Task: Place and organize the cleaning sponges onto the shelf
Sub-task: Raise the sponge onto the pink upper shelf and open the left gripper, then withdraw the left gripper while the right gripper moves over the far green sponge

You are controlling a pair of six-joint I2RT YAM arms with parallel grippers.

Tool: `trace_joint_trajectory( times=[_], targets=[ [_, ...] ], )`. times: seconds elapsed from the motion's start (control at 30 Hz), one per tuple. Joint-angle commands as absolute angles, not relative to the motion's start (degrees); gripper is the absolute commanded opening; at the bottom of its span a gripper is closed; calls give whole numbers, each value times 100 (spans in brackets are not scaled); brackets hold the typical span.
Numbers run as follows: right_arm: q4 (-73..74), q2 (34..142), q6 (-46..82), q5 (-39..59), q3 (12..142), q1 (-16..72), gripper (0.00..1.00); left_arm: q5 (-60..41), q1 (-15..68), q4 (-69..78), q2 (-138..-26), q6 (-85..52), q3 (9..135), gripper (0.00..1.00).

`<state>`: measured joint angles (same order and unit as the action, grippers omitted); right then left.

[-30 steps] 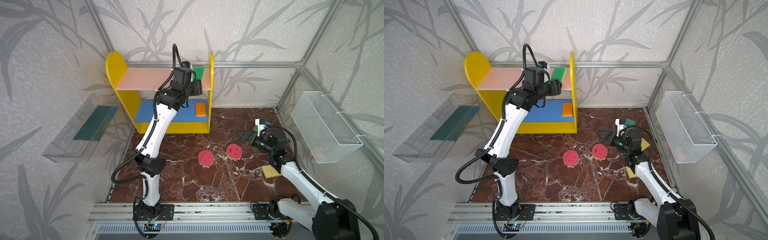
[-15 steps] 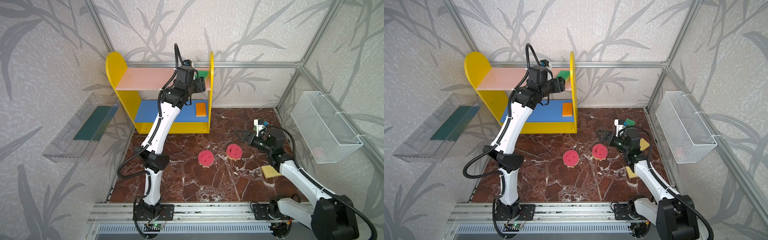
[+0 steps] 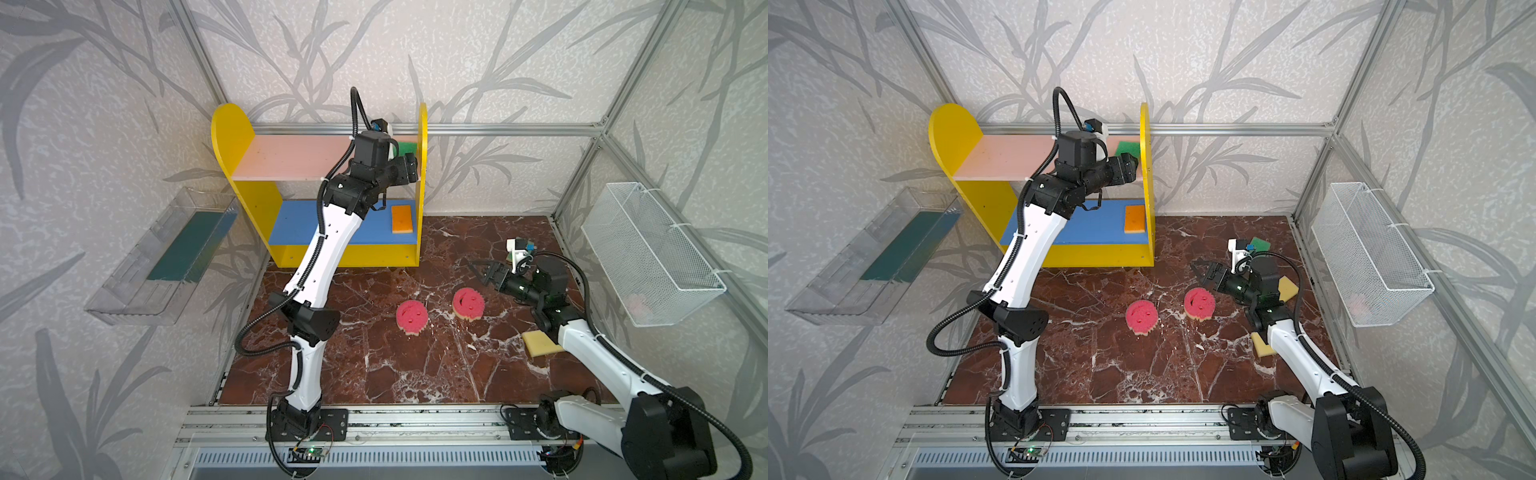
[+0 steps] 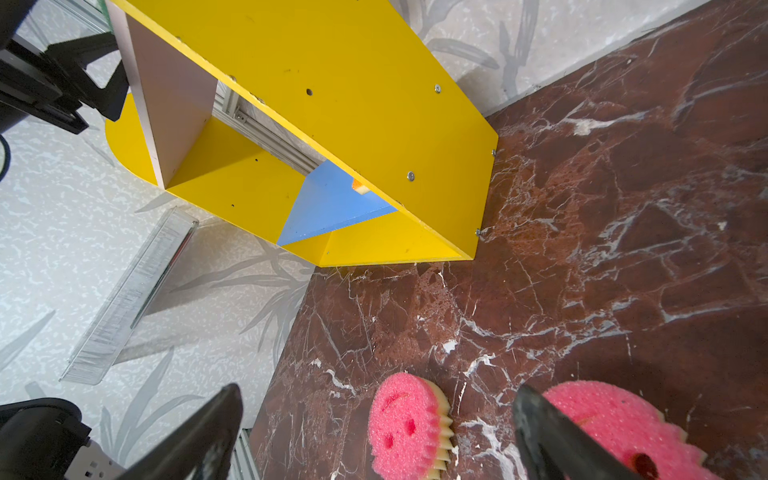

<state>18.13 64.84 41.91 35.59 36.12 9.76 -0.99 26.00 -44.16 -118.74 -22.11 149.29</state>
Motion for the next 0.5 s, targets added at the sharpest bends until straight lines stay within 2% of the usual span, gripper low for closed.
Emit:
trace_joint_trajectory(
  times=[0.0,0.2,0.33,0.47],
  targets=[
    [1942,6503,4106,3589,3520,985,99,-473,2687,-4556,-11854,-2366,14914,84],
    [1916,6486,4087,3547,3519,993,99,-323,2715,-4546,-11702,-2361,14757,85],
    [1670,6413,4002,3431,3595,984,99,-136,2639,-4652,-11508,-2316,14704,89],
    [798,6220,3804,2807,3815,985,99,54,2630,-4488,-10957,-2148,14109,94]
  ],
)
